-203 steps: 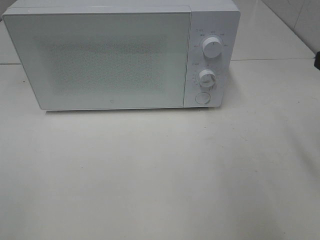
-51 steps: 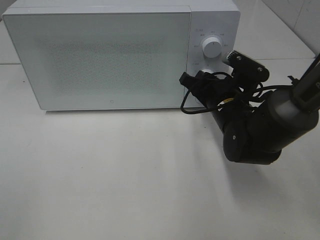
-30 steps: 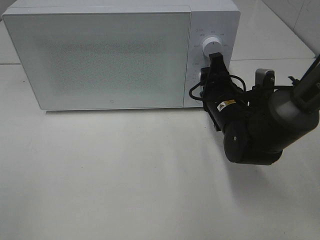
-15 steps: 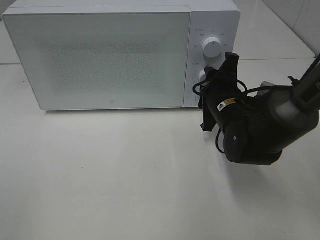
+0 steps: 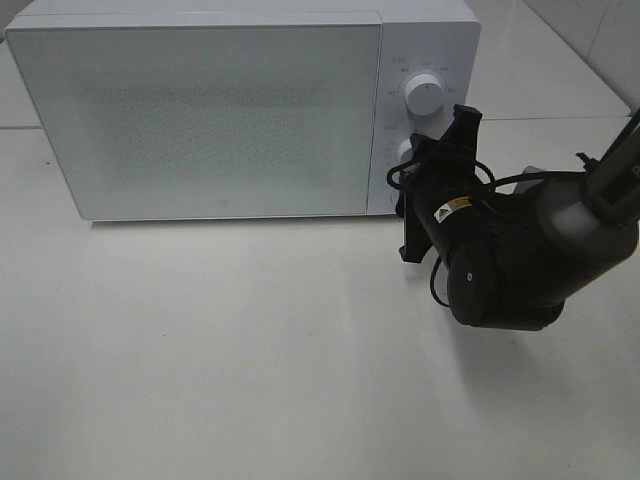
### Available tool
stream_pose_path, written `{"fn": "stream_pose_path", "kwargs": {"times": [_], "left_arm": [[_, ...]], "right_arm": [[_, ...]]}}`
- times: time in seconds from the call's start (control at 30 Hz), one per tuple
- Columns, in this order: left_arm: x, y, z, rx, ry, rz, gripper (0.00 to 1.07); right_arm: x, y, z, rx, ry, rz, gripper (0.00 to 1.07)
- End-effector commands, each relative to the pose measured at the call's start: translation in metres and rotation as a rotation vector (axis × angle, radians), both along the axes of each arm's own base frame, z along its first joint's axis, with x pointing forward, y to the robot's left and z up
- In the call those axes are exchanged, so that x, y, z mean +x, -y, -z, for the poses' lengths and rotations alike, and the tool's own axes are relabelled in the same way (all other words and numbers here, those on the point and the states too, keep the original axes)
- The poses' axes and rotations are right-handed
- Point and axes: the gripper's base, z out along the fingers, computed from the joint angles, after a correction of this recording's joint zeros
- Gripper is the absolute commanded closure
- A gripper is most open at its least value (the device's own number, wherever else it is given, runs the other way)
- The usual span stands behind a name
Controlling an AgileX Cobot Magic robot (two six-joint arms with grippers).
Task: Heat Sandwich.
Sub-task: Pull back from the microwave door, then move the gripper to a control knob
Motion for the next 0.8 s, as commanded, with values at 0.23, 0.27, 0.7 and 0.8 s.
{"fn": "stream_pose_path", "kwargs": {"times": [0.23, 0.27, 0.7, 0.8], "left_arm": [[-0.0034, -0.0003, 0.0006, 0.003, 0.031, -0.005, 0.15], [-0.0034, -0.0003, 0.0006, 0.003, 0.031, -0.005, 0.15], [-0.0034, -0.0003, 0.0006, 0.003, 0.031, -0.005, 0.15], [-0.0034, -0.0003, 0.0006, 0.003, 0.031, -0.005, 0.15]], "right_arm": [[0.0024, -0.0045, -0.0098, -0.007, 0.079, -0.025, 0.85], [0.0024, -0.0045, -0.0098, -0.01, 0.079, -0.026, 0.82], [0.0022, -0.0037, -0.0095, -0.074, 0.082, -0.028, 0.29], [0.0021, -0.0048, -0.0096, -0.1, 0.086, -0.044, 0.25]]}}
